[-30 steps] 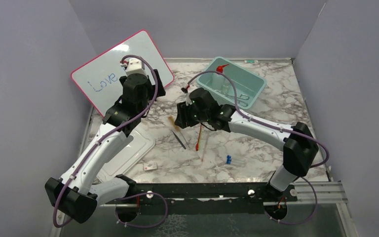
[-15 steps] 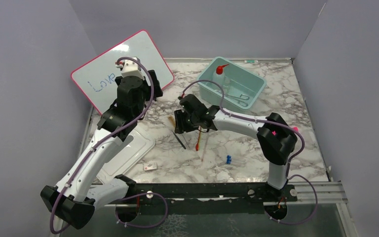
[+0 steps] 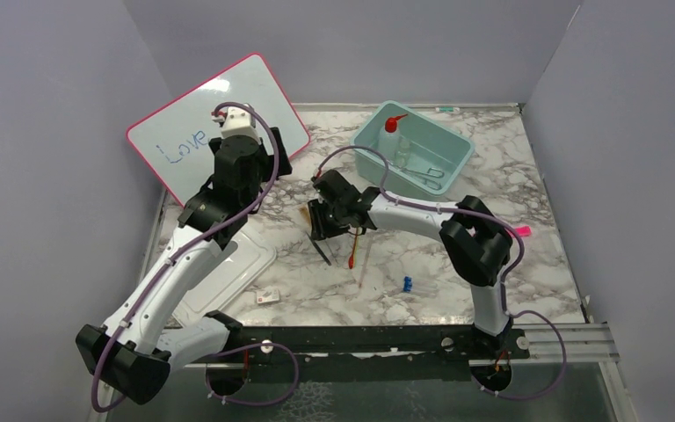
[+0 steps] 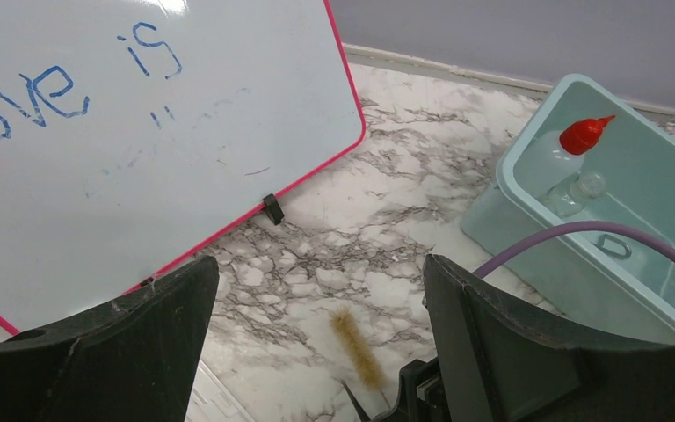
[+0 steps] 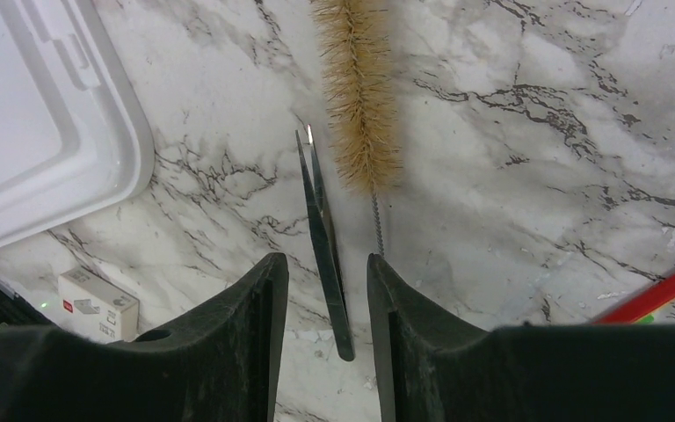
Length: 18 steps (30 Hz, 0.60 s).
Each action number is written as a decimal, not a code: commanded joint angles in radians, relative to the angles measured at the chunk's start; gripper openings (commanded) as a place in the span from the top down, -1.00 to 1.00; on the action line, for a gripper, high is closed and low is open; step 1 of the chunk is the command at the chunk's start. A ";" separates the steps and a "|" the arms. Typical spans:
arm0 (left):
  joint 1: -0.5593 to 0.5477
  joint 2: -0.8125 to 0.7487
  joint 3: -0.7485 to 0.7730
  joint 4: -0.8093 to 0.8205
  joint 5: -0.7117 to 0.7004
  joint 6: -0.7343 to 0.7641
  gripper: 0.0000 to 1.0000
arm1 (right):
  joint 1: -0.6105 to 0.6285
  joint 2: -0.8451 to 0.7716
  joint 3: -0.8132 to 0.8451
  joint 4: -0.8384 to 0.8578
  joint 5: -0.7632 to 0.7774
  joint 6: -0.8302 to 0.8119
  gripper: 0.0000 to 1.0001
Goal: Organize the chemistry lab equipment
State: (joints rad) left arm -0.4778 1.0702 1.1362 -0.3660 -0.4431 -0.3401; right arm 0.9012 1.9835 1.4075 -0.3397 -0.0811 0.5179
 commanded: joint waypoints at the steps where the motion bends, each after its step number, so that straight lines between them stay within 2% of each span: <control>1: 0.004 0.013 0.024 -0.001 -0.016 -0.006 -0.78 | 0.002 0.039 0.044 -0.020 -0.014 -0.031 0.17; 9: 0.005 0.031 0.030 -0.005 -0.009 -0.003 -0.78 | 0.002 0.101 0.112 -0.094 0.120 -0.057 0.34; 18: 0.007 0.049 0.042 -0.007 -0.006 0.005 -0.78 | 0.002 0.156 0.144 -0.125 0.151 -0.070 0.53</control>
State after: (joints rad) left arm -0.4778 1.1088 1.1370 -0.3691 -0.4431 -0.3397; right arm 0.9012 2.1078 1.5276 -0.4255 0.0212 0.4671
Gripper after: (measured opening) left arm 0.890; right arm 0.263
